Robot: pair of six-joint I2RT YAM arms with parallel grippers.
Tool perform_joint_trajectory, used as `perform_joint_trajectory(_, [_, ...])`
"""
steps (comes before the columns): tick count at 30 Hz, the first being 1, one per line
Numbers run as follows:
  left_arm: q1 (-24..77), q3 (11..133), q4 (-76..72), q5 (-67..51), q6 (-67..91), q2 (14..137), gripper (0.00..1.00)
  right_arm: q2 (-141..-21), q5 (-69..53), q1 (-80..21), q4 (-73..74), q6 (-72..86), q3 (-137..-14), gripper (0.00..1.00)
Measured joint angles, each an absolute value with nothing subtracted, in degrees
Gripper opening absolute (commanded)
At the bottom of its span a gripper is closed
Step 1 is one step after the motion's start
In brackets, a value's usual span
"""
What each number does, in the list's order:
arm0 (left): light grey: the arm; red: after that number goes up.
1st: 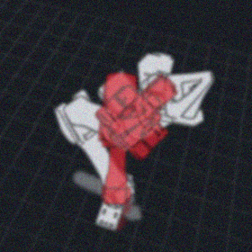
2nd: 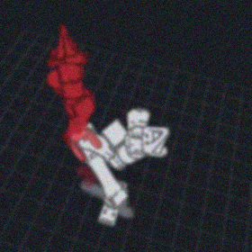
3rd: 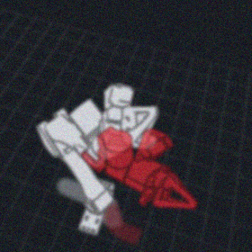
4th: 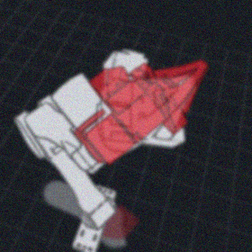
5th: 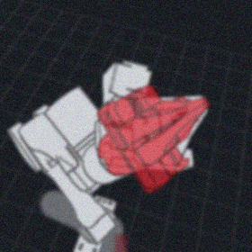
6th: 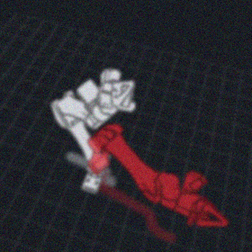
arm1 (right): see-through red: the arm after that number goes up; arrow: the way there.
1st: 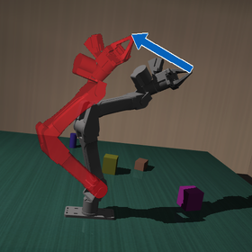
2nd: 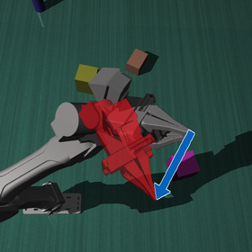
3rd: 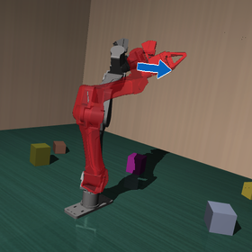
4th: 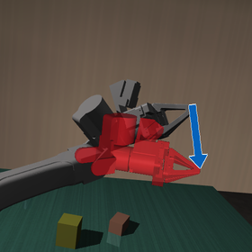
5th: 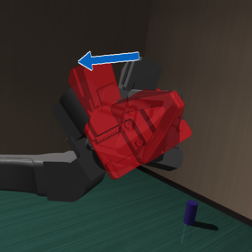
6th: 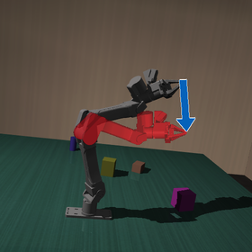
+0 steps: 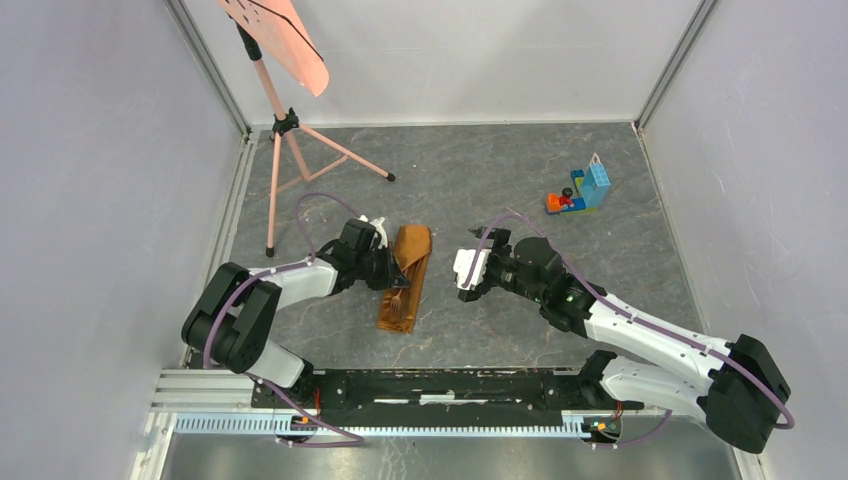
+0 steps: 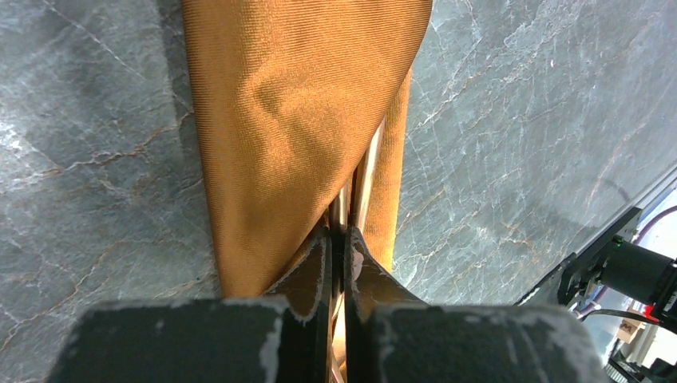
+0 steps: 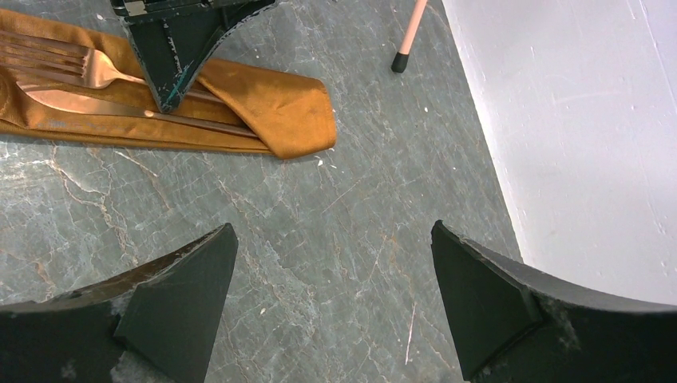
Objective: Fold the napkin into a case and place the utensils inside
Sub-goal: Insert the fork into the folded napkin.
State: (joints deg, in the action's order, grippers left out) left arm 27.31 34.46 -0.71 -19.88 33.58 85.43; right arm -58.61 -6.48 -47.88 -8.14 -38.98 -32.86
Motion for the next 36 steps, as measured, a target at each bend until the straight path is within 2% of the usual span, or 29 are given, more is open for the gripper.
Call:
perform_joint_trajectory(4, [27.09,34.85,-1.13,-19.97,33.56,86.28,0.08,-58.61,-6.48,-47.88,-8.14,-38.98,-32.86,0.98])
perform_joint_trajectory(10, [27.07,35.33,-0.99,-19.64,33.52,86.63,0.24,-58.74,-6.50,-47.88,-8.14,-38.98,-32.86,0.98])
perform_joint_trajectory(19, [27.07,35.73,2.17,-18.26,33.52,84.75,0.34,-58.78,-6.98,-47.88,-8.16,-38.81,-32.86,0.98])
perform_joint_trajectory(33, [27.00,35.73,12.38,-15.35,33.52,71.13,0.42,-58.85,-7.20,-47.88,-8.45,-37.58,-32.86,0.98])
perform_joint_trajectory(36, [27.00,36.64,17.37,-15.49,33.52,65.28,0.48,-58.85,-4.75,-47.92,-7.22,-34.02,-33.39,0.98])
